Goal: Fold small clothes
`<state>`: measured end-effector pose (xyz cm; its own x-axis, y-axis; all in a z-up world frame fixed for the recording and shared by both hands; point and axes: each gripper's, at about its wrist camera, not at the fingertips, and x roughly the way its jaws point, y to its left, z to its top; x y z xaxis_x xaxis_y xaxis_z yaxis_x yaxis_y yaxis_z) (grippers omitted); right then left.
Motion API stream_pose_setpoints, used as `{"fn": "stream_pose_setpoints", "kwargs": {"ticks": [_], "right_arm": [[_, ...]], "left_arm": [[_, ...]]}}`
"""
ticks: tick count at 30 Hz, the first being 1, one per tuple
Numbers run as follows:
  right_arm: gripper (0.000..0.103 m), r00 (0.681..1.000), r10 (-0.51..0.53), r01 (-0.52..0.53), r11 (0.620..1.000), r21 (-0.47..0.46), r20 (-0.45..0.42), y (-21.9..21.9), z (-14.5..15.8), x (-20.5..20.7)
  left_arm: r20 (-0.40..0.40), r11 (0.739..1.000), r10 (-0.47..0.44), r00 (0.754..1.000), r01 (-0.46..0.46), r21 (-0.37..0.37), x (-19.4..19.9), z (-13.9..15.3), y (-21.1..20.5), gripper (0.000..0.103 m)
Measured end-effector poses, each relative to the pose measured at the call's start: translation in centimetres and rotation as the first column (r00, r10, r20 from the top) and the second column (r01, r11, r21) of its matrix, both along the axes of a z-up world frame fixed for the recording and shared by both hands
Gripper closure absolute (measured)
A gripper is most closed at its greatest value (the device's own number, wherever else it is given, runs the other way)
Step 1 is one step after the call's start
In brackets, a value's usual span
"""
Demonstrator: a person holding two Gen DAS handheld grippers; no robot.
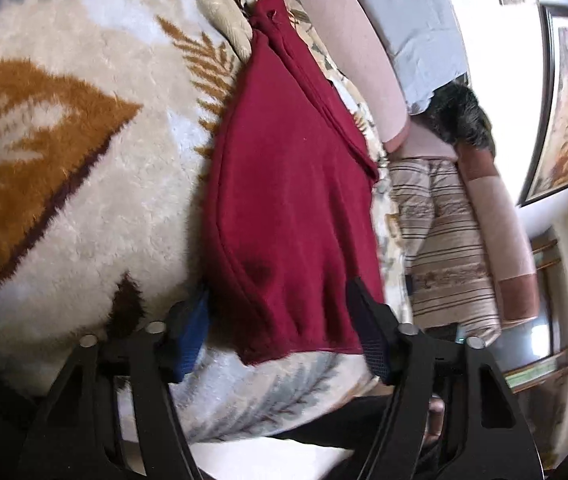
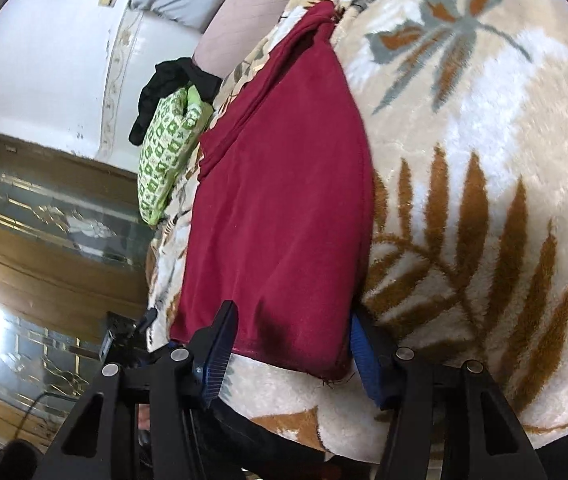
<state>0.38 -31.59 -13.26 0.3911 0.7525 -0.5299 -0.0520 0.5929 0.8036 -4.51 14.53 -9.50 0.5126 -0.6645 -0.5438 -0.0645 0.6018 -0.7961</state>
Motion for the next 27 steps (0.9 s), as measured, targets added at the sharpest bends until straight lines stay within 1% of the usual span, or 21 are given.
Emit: {"fn": "stream_pose_setpoints", "kwargs": {"ticks": [1, 2, 3, 4, 5, 7, 8, 10, 11, 12, 14, 17, 19, 20, 22, 23, 25, 27], "right_arm": [[0.05, 1.0, 0.0, 0.0, 1.0, 0.003, -0.002, 0.0, 0.0, -0.1], [0.053, 1.0, -0.002, 0.002, 1.0, 0.004, -0.004, -0.1, 0.1, -0.1], [0.056, 1.0, -0.003, 0.003, 1.0, 0.004, -0.007, -0.2, 0.1, -0.1], [0.066, 1.0, -0.008, 0.008, 1.0, -0.001, -0.011, -0.3, 0.1, -0.1], [0.08, 1.0, -0.015, 0.015, 1.0, 0.003, -0.022, -0.6, 0.0, -0.2], [0.088, 1.0, 0.002, -0.001, 0.999, 0.034, -0.024, -0.9, 0.0, -0.3], [0.091, 1.0, 0.015, -0.015, 0.999, 0.036, -0.001, -0.7, 0.5, -0.4], [0.092, 0.997, 0.027, -0.03, 0.999, 0.032, 0.066, -0.5, 1.9, -0.7], [0.092, 0.993, 0.026, -0.031, 0.998, 0.046, 0.112, -0.5, 3.0, -0.9], [0.092, 0.991, 0.015, -0.023, 0.998, 0.058, 0.136, -0.8, 3.5, -1.0], [0.092, 0.99, 0.001, -0.01, 0.998, 0.067, 0.144, -1.1, 3.8, -1.1], [0.092, 0.996, -0.007, 0.004, 0.999, 0.043, 0.087, -1.3, 2.8, -1.1], [0.093, 0.997, -0.012, 0.009, 0.999, 0.041, 0.078, -1.9, 2.6, -1.3], [0.093, 0.996, -0.018, 0.014, 0.999, 0.051, 0.091, -2.1, 3.0, -1.4], [0.094, 0.992, -0.036, 0.027, 0.997, 0.072, 0.124, -2.6, 3.8, -1.4], [0.094, 0.989, -0.046, 0.034, 0.996, 0.082, 0.14, -2.9, 4.5, -1.2], [0.094, 0.979, -0.061, 0.047, 0.996, 0.075, 0.194, -3.2, 6.7, -0.1], [0.094, 0.971, -0.078, 0.062, 0.995, 0.074, 0.228, -3.3, 8.8, 1.5]], "left_arm": [[-0.001, 1.0, 0.003, 1.0, -0.003, 0.024, 0.0, -0.1, -0.1, 0.058], [-0.004, 0.998, 0.011, 1.0, -0.01, 0.061, 0.1, -0.1, -0.2, 0.067], [-0.014, 0.994, 0.02, 1.0, -0.018, 0.107, 0.0, -0.2, -0.1, 0.088], [-0.021, 0.992, 0.022, 1.0, -0.019, 0.128, 0.0, -0.2, -0.2, 0.094], [-0.014, 0.991, 0.025, 1.0, -0.023, 0.132, 0.0, 0.0, -0.2, 0.095], [0.029, 0.985, 0.019, 0.999, -0.023, 0.168, -0.5, 1.0, -0.4, 0.096], [0.056, 0.983, 0.016, 0.998, -0.026, 0.18, -0.7, 1.6, -0.4, 0.096], [0.115, 0.98, 0.022, 0.993, -0.044, 0.193, -1.2, 3.0, -0.4, 0.096], [0.138, 0.982, 0.032, 0.99, -0.057, 0.182, -1.4, 3.6, -0.2, 0.096], [0.146, 0.982, 0.037, 0.989, -0.062, 0.176, -1.5, 3.7, -0.2, 0.096], [0.123, 0.982, 0.047, 0.991, -0.068, 0.175, -1.4, 3.0, 0.0, 0.096], [0.062, 0.983, 0.075, 0.995, -0.084, 0.163, -1.2, 1.6, 0.4, 0.096], [0.039, 0.989, 0.097, 0.994, -0.101, 0.106, -0.9, 1.3, 0.9, 0.097], [0.032, 0.99, 0.112, 0.993, -0.114, 0.086, -0.8, 1.6, 1.2, 0.097], [0.034, 0.991, 0.12, 0.992, -0.122, 0.056, 0.0, 3.0, 1.4, 0.097], [0.037, 0.991, 0.125, 0.991, -0.127, 0.046, 0.9, 4.4, 1.5, 0.097], [0.047, 0.99, 0.136, 0.99, -0.138, 0.03, 2.5, 6.7, 1.3, 0.097], [0.053, 0.986, 0.168, 0.984, -0.167, -0.008, 4.7, 9.7, 1.3, 0.097]]}}
